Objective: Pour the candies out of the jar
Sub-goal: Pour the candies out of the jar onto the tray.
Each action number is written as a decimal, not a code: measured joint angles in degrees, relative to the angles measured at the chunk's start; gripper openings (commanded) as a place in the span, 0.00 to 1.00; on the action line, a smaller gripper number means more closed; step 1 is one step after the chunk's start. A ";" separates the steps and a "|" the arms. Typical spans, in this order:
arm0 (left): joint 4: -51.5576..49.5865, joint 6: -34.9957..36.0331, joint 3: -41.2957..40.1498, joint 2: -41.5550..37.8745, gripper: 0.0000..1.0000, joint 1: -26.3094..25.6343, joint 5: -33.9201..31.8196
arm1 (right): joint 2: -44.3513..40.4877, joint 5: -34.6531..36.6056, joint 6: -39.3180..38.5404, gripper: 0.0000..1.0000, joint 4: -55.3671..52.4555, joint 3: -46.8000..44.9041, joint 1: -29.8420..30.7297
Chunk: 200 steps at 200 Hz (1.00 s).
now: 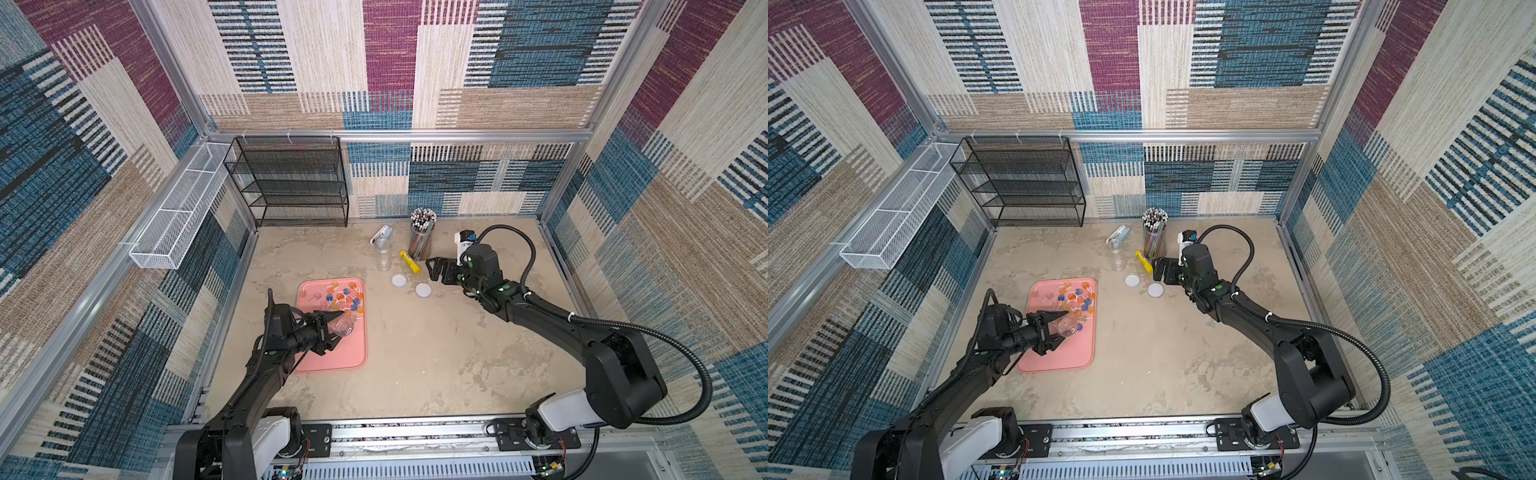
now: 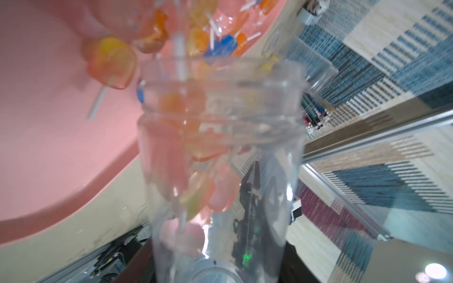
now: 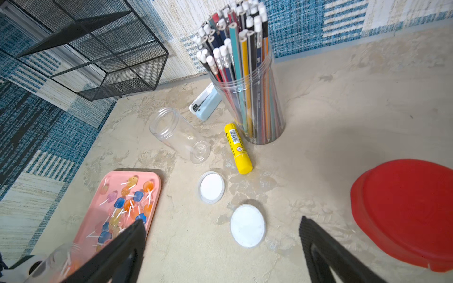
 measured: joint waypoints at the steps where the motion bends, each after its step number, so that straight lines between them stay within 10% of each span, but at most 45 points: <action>1: 0.13 -0.28 -0.11 -0.11 0.00 0.00 -0.04 | 0.02 0.02 0.00 1.00 0.00 0.04 0.00; 55: 4.90 -9.46 0.57 0.55 0.00 0.00 -2.56 | 0.61 -0.90 0.04 1.00 -0.04 0.94 -0.07; 200: 5.33 -7.63 7.93 5.57 0.00 0.00 -1.81 | -0.55 -0.44 1.14 1.00 -0.20 -0.22 -0.09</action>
